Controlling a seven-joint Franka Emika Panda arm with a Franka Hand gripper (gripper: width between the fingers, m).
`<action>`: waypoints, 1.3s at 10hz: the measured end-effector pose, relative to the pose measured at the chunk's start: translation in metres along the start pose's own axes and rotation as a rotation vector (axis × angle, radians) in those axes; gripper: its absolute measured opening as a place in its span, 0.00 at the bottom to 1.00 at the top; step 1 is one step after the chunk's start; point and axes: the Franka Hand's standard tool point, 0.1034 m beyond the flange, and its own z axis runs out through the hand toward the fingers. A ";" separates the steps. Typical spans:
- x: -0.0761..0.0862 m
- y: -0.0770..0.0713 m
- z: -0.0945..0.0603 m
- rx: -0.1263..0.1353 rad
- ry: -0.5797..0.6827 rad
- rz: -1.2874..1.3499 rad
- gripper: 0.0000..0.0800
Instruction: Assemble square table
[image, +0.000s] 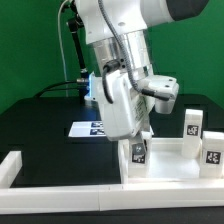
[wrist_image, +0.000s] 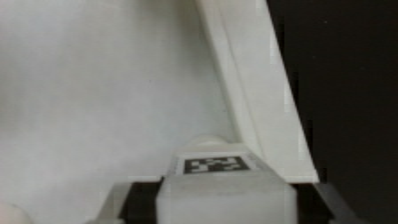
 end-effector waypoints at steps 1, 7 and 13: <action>0.000 0.000 0.000 0.000 0.001 0.013 0.37; 0.002 0.010 0.003 -0.055 0.014 -0.150 0.72; -0.019 0.024 -0.065 0.005 -0.033 -0.188 0.81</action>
Offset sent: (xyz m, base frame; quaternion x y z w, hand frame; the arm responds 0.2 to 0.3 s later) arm 0.0000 0.0000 0.0000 0.0000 0.0000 0.0650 0.9979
